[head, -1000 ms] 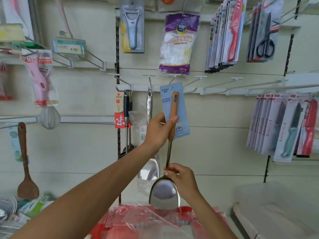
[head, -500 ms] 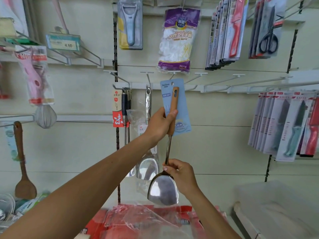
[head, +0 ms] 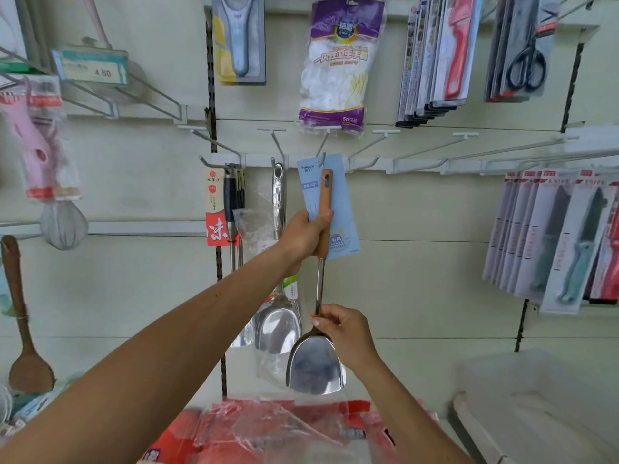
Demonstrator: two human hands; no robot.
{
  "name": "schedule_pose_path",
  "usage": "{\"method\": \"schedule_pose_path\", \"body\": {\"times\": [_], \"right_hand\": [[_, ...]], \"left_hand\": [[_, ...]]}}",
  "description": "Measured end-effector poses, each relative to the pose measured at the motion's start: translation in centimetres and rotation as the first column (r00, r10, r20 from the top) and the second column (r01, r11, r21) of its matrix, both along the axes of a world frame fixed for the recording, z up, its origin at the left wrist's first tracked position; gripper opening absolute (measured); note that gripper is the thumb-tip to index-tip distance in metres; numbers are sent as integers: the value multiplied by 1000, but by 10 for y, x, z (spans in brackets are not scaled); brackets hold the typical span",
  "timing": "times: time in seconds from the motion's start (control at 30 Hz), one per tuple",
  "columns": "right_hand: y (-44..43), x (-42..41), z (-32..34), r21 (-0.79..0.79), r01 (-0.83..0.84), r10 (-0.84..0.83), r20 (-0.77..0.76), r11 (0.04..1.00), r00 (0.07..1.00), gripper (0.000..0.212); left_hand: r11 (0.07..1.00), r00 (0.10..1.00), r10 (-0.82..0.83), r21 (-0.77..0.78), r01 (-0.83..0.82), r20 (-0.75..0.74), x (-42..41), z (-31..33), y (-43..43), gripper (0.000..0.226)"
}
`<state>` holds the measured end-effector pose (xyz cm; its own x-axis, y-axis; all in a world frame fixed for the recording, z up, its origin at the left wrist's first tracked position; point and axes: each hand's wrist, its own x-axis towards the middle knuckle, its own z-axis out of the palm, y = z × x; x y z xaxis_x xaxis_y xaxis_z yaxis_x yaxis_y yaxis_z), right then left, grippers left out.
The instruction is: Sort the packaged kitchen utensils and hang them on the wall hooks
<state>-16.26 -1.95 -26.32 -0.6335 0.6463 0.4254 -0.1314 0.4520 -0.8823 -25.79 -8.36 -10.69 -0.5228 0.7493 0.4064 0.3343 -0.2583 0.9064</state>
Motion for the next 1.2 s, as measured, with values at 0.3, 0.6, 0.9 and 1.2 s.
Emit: {"method": "schedule_pose_path", "body": {"times": [0.3,0.6,0.9,1.2], "right_hand": [[72,-35,-13,61,39,-44,74,997,996,25],[110,-81,-18,98,64,-74,105,993,992,10],[109,-112,-17,154,141,-165,153,978,974,14],[84,-85,2,-9,239,-237,-147,971,960,21]], "left_hand": [[996,996,74,-53,-76,-51,-42,-10,46,31],[984,990,144,-107,-142,6,-64,-10,75,34],[963,959,267,-69,-261,96,-63,-13,97,38],[972,971,235,-31,-234,37,-35,-22,57,53]]}}
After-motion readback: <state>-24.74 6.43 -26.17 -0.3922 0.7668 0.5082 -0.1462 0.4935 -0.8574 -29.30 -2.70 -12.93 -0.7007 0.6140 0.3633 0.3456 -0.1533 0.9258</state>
